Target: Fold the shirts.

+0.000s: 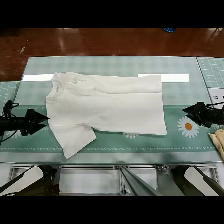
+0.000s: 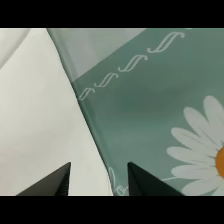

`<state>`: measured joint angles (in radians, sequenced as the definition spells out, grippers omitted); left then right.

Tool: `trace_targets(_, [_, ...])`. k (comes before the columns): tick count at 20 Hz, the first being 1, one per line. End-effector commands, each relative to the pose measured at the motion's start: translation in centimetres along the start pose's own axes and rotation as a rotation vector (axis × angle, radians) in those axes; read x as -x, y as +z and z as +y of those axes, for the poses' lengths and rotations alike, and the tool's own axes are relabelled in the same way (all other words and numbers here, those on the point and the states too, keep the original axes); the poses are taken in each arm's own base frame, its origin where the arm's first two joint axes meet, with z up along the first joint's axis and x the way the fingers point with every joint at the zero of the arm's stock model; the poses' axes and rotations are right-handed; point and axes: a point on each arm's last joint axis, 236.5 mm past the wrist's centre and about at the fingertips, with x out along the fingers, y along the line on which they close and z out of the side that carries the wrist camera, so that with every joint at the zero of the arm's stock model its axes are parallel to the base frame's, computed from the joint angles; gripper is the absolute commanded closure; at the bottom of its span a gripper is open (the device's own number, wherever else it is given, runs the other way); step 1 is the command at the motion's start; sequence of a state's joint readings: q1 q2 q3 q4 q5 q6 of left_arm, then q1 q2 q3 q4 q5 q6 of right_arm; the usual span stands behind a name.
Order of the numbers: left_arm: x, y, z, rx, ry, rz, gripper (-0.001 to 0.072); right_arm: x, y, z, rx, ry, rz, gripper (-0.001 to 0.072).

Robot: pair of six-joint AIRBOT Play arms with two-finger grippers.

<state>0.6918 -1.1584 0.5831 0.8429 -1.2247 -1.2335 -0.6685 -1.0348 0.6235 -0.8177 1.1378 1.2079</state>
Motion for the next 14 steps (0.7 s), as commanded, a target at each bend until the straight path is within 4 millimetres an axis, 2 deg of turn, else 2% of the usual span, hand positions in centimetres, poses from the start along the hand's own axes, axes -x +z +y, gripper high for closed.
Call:
trace_targets(1, [-1.5, -0.8, 0.6, 0.021, 0.007, 0.036, 0.0201, -0.4, -1.1, 0.3, -0.009, 0.026, 0.015, 0.0300])
trace_targets(7, [-4.4, -2.3, 0.8, 0.015, 0.025, 0.142, 0.0202, -0.4, -1.2, 0.3, -0.008, 0.027, 0.021, 0.0300])
trace_targets(8, [-4.8, -2.5, 0.7, 0.007, 0.031, 0.153, 0.0221, -0.4, -1.2, 0.3, -0.008, 0.027, 0.021, 0.0300])
trace_targets(9, [-5.1, -2.4, 0.6, 0.001, 0.035, 0.151, 0.0415, -0.4, -1.2, 0.3, -0.008, 0.025, 0.022, 0.0300])
trace_targets(10, [-5.2, -2.3, 0.5, -0.005, 0.035, 0.144, 0.0663, -0.4, -1.3, 0.1, -0.005, 0.020, 0.025, 0.0300])
trace_targets(11, [-5.2, -2.2, 0.1, -0.014, 0.027, 0.140, 0.0689, -0.4, -1.6, -0.2, 0.001, 0.005, 0.040, 0.0300])
trace_targets(14, [-5.2, -1.9, -0.2, -0.021, 0.021, 0.135, 0.0689, -0.8, -4.5, -2.0, -0.048, -0.051, 0.137, 0.0300])
